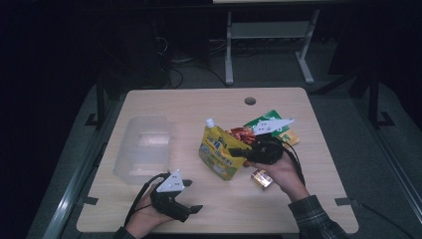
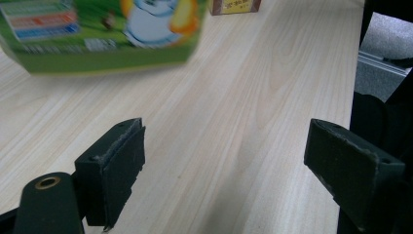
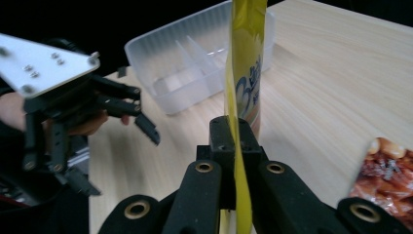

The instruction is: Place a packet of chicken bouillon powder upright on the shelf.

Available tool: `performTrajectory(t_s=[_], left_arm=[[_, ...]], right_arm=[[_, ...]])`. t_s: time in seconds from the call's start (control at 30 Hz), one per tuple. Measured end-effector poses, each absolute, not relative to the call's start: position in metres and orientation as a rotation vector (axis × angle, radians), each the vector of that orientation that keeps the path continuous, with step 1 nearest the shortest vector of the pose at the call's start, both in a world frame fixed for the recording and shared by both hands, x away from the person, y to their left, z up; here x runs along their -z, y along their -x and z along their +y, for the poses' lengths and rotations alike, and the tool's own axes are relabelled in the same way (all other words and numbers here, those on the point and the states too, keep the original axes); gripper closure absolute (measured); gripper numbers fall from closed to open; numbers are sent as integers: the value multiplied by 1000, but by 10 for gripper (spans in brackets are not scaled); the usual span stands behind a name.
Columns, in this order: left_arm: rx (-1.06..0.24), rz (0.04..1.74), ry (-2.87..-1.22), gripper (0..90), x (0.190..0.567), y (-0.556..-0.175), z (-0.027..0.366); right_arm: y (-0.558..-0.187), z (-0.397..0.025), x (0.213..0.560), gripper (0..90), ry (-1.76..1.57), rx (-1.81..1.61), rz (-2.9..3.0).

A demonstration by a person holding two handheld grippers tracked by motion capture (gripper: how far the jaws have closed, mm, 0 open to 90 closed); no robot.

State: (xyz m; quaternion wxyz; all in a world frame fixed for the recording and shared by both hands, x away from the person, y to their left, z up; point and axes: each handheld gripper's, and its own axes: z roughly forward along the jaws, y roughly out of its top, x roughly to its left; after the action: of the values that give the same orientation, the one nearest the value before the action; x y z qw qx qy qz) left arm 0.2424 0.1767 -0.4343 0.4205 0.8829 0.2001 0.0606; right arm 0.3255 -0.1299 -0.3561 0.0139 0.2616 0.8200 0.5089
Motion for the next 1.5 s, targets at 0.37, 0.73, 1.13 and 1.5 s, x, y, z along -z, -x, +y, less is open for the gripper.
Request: performTrajectory(t_s=[0.37,0.73,1.13,1.5], left_arm=[[-157,456,-2222,147,443,-238,165],[-141,448,-2215,147,448,-236,153],[-95,486,-2168,153,448,-241,155],[-94,480,-2175,152,449,-240,155]], right_arm=[[-339,-114,331,900,-801,-1573,2560],[-356,-94,312,900,-767,-1612,2574],[-369,-54,287,900,-665,-1661,2607],[-376,-15,280,900,-604,-1668,2644]])
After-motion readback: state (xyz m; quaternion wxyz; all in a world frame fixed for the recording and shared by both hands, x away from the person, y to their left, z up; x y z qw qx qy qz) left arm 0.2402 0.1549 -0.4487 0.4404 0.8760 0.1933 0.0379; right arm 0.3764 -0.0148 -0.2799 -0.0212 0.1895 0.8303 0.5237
